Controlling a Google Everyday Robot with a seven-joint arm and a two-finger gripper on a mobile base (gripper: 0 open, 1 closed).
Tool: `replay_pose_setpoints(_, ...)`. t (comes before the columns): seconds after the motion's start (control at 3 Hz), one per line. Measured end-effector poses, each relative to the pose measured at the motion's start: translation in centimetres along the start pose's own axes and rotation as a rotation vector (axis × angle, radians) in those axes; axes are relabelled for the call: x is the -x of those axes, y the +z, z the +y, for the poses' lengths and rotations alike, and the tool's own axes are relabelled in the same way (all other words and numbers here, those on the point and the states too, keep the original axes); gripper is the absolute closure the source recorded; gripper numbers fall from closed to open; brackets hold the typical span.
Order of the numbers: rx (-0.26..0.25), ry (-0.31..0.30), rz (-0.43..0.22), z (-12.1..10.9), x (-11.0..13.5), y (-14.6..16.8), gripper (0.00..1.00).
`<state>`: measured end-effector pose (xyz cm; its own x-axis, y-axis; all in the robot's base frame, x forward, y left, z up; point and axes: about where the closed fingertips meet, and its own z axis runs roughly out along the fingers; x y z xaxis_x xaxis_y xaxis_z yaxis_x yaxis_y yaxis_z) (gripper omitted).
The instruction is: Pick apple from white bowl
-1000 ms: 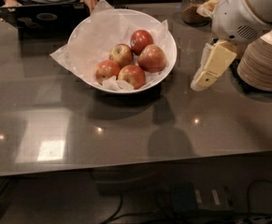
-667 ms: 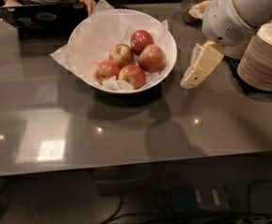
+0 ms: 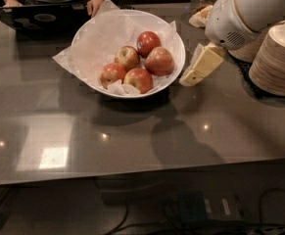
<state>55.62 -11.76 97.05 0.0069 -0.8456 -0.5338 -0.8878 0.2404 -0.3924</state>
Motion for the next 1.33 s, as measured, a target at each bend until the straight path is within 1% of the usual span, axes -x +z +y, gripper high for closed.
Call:
replay_pose_setpoints(0.33, -0.003, 0.002, -0.014, -0.3, 0.2, 0.4, 0.22)
replay_pose_setpoints(0.67, -0.001, -0.005, -0.036, -0.6, 0.4, 1.0, 0.26)
replay_pose_setpoints(1.0, 0.006, -0.018, -0.068, -1.1, 1.0, 1.7, 0.27)
replay_pose_setpoints(1.33, 0.020, -0.028, -0.094, -1.4, 1.5, 2.6, 0.32)
